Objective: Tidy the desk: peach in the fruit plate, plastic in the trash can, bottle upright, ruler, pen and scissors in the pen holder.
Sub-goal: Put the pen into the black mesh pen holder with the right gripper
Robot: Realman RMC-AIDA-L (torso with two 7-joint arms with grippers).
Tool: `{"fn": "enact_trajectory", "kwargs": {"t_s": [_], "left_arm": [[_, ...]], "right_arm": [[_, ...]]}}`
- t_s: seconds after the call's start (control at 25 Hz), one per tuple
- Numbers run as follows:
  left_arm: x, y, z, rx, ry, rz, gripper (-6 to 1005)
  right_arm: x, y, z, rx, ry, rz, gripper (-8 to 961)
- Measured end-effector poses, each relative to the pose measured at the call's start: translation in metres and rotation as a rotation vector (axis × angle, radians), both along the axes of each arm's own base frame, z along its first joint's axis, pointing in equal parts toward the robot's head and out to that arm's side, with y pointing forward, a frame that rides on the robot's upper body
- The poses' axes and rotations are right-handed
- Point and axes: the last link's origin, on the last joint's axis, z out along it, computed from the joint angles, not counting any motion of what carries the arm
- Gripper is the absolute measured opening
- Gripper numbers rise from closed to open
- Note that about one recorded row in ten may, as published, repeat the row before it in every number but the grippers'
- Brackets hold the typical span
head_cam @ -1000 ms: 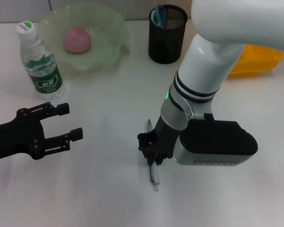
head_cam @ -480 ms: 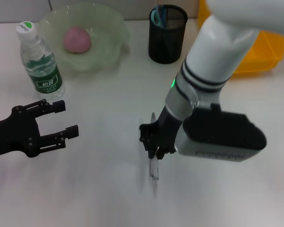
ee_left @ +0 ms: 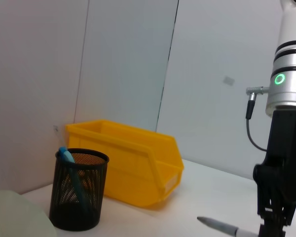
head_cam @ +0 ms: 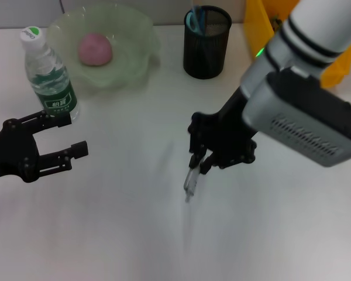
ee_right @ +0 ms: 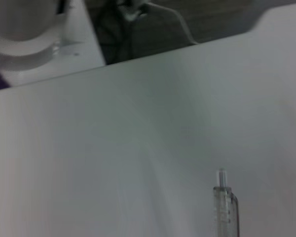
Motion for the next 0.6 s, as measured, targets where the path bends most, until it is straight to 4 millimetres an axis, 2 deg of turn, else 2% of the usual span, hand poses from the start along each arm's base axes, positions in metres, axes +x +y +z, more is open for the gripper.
{"fn": "enact_trajectory", "kwargs": {"t_s": [0.2, 0.24, 0.28, 0.36, 0.4, 0.44, 0.48, 0.6], "left_arm": [[-0.001, 0.001, 0.002, 0.017, -0.001, 0.001, 783], [-0.001, 0.001, 0.003, 0.019, -0.001, 0.0, 783], [0.0, 0.002, 0.003, 0.02, -0.002, 0.0, 783], [0.002, 0.003, 0.003, 0.015, -0.008, -0.006, 783], [0.002, 0.003, 0.003, 0.015, -0.008, -0.006, 783], [0.003, 0.003, 0.003, 0.014, -0.009, -0.01, 783], [0.004, 0.003, 0.004, 0.012, -0.012, -0.014, 783], [0.006, 0.005, 0.003, 0.01, -0.011, -0.028, 783]], "right_arm": [[0.007, 0.004, 0.025, 0.089, 0.085, -0.101, 110], [0.009, 0.004, 0.039, 0.109, 0.128, -0.163, 110], [0.009, 0.004, 0.039, 0.109, 0.128, -0.163, 110], [0.012, 0.002, 0.062, 0.116, 0.231, -0.266, 110], [0.012, 0.002, 0.062, 0.116, 0.231, -0.266, 110], [0.016, 0.001, 0.073, 0.119, 0.296, -0.322, 110], [0.016, 0.001, 0.073, 0.119, 0.296, -0.322, 110], [0.028, 0.0, 0.091, 0.158, 0.411, -0.43, 109]]}}
